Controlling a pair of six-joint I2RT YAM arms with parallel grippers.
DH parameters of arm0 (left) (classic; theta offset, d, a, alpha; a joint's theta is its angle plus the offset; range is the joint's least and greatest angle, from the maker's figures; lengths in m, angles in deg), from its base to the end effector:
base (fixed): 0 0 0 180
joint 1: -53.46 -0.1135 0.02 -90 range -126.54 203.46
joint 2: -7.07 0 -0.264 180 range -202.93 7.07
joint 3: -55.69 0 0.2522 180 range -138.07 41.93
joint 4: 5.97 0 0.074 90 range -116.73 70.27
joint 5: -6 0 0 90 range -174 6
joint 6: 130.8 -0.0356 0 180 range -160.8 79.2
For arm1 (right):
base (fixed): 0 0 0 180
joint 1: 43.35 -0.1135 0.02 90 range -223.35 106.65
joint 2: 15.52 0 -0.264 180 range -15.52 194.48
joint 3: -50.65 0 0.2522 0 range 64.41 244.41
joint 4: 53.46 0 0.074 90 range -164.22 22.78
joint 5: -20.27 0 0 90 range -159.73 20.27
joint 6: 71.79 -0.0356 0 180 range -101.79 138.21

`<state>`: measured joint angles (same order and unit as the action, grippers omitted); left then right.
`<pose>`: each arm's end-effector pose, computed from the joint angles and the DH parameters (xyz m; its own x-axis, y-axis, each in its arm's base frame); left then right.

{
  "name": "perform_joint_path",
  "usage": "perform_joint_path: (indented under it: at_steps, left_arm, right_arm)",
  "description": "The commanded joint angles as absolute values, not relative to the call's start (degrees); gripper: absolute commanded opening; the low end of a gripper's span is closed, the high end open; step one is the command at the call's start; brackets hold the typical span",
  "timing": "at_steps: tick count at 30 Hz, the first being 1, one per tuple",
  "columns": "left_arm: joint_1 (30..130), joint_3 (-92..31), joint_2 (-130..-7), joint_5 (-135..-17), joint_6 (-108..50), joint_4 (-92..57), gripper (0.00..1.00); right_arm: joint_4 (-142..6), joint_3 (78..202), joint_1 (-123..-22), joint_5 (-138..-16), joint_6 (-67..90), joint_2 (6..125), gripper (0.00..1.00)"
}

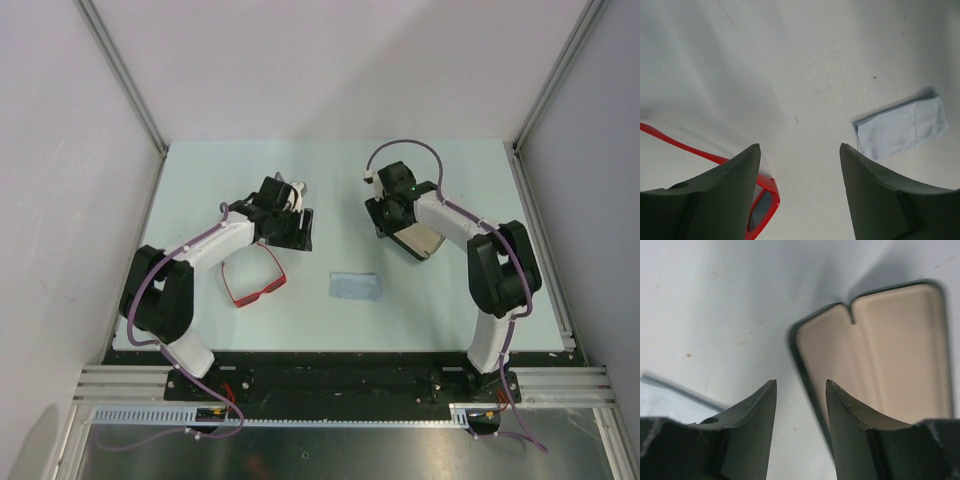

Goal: Organize the sunglasses
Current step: Move the opened sunglasses case to the center of the board.

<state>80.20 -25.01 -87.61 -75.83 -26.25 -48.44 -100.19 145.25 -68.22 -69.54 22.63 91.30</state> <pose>0.3073 -0.1605 0.2247 -0.8499 0.1498 -0.5052 0.3120 0.9156 -0.2535 0.3624 0.1679 0.2189 -0.7427 -0.4292 -0.5140 -0.4777 0.8775 -0.0426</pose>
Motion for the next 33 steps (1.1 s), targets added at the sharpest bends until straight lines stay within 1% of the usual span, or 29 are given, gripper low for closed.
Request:
perform_joint_path:
  at_steps: [1,5,11,19,21,24,27,30,33]
  left_arm:
    - [79.92,-25.39,-85.75,-74.24,-27.09,-48.12,0.7]
    - [79.83,-25.13,-85.57,-74.15,-27.44,-48.12,0.7]
    - [79.65,-23.99,-84.87,-74.07,-27.62,-48.12,0.7]
    - [79.04,-23.02,-83.11,-74.06,-28.05,-48.12,0.71]
    - [78.77,-22.85,-82.67,-74.07,-27.97,-48.12,0.71]
    - [78.42,-22.58,-81.88,-74.07,-27.62,-48.12,0.71]
    - [78.16,-22.32,-81.53,-74.15,-27.53,-48.03,0.71]
    - [77.98,-21.79,-81.26,-74.33,-27.27,-48.12,0.71]
    - [77.72,-21.35,-80.83,-75.12,-26.65,-48.12,0.71]
  right_arm:
    - [-100.09,144.3,-70.51,-72.63,18.47,91.96,0.49]
    - [-99.22,144.21,-71.13,-73.42,16.54,94.68,0.48]
    - [-99.22,143.69,-72.53,-72.46,14.87,95.75,0.46]
    - [-95.62,142.98,-77.36,-62.18,14.52,95.13,0.45]
    - [-93.77,142.98,-78.5,-59.03,12.68,94.96,0.46]
    - [-92.45,142.98,-78.95,-54.98,6.62,95.31,0.52]
    - [-93.15,143.16,-79.04,-50.68,0.21,96.97,0.54]
    - [-94.03,143.33,-78.77,-48.73,-5.68,98.12,0.54]
    - [-92.19,143.33,-78.51,-50.65,-7.54,98.91,0.55]
